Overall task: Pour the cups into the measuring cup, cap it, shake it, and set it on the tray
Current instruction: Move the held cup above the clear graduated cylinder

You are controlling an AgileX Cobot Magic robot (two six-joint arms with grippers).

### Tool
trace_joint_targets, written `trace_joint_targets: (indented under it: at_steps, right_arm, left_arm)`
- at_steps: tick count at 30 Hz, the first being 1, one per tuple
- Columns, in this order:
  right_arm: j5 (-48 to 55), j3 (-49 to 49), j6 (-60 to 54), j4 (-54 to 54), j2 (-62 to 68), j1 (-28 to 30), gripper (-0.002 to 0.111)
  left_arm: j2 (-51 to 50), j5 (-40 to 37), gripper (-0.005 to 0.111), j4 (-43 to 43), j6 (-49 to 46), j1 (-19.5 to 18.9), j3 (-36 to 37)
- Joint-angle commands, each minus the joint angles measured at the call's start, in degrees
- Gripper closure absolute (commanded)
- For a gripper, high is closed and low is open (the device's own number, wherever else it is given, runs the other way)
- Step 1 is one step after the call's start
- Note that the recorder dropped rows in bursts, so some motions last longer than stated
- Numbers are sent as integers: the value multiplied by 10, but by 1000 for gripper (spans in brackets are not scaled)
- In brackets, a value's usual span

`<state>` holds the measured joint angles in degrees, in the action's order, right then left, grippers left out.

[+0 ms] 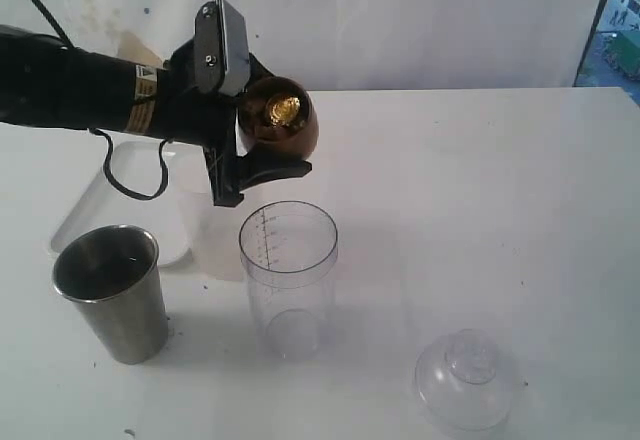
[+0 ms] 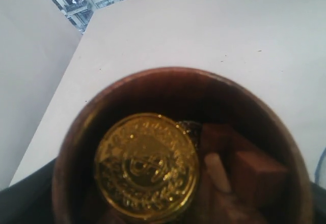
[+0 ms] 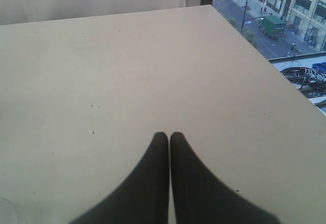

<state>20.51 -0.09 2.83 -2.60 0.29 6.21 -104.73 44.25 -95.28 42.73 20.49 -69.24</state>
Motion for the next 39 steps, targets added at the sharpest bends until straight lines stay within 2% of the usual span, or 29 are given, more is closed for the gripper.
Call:
trace_joint_targets:
  at_steps: [1,3,9,16,22,25,30,39]
  right_arm:
    - [-4,1,-1,-2,-3,2,107]
    - [-4,1,-1,-2,-3,2,107]
    - [-4,1,-1,-2,-3,2,107]
    - [-4,1,-1,-2,-3,2,107]
    - [-4,1,-1,-2,-3,2,107]
    - [-4,1,-1,-2,-3,2,107]
    - [-4,1,-1,-2,-3,2,107]
    - [-4,1,-1,-2,-3,2,107]
  left_arm:
    - [2,-71,107,19,50,14,-14]
    - [2,-103,107,11,54,20,-25]
    - [2,-136,107,-47,127,43,-58]
    - [2,-107,107,-47,108,43,-56]
    - [38,-79,107,-47,43,43,-21]
    - [53,-81,107,-47,-46,43,-5]
    - [53,-123,107,-47,-66,43,18]
    - [71,-117,107,-47,-54,43,35]
